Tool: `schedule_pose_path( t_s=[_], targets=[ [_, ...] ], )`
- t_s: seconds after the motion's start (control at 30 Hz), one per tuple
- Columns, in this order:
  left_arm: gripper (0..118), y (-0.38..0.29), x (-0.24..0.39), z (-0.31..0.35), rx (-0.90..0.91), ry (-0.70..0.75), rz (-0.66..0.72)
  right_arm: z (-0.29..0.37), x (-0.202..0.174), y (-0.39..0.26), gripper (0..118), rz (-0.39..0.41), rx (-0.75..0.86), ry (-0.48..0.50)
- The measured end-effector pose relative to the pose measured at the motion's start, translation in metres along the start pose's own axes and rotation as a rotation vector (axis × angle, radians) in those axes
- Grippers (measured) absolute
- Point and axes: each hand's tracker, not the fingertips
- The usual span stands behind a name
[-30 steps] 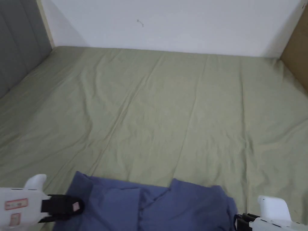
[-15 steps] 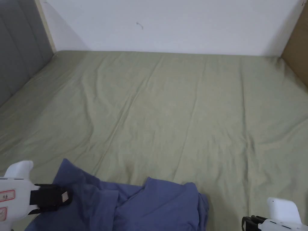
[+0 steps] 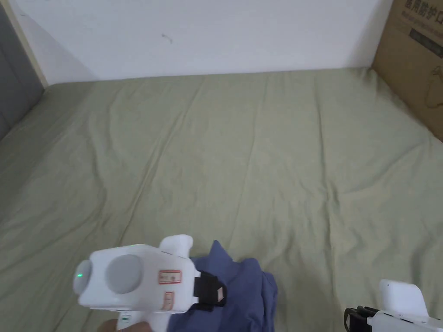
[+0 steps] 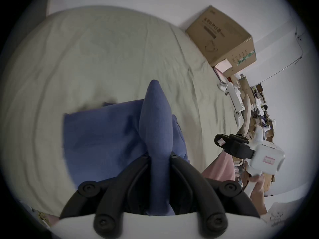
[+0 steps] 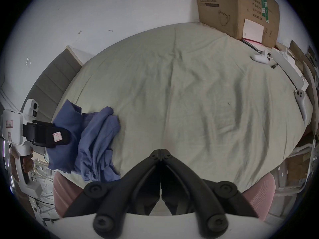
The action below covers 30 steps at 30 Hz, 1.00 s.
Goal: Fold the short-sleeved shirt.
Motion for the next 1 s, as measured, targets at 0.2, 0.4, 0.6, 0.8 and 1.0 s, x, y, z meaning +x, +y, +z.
schedule_pose_path(
  t_s=[0.2, 0.4, 0.6, 0.8, 1.0],
  targets=[
    [106, -0.001, 0.012, -0.019, -0.05, -0.118, -0.033, -0.001, 0.016, -0.004, 0, -0.044, -0.012, -0.013],
    [67, -0.003, 0.001, 0.036, 0.119, -0.206, 0.009, -0.001, 0.015, -0.003, 0, -0.05, -0.015, -0.013],
    [0, -0.01, -0.023, 0.036, 0.164, 0.097, -0.041, -0.007, 0.009, -0.003, 0, -0.039, -0.017, 0.01],
    [0, -0.036, 0.004, -0.016, 0.006, -0.047, -0.093, -0.007, 0.009, -0.004, 0, -0.035, -0.02, 0.022],
    [0, -0.056, 0.035, -0.064, -0.101, -0.073, -0.175, -0.007, 0.02, -0.007, 0, -0.057, -0.023, 0.014]
  ],
)
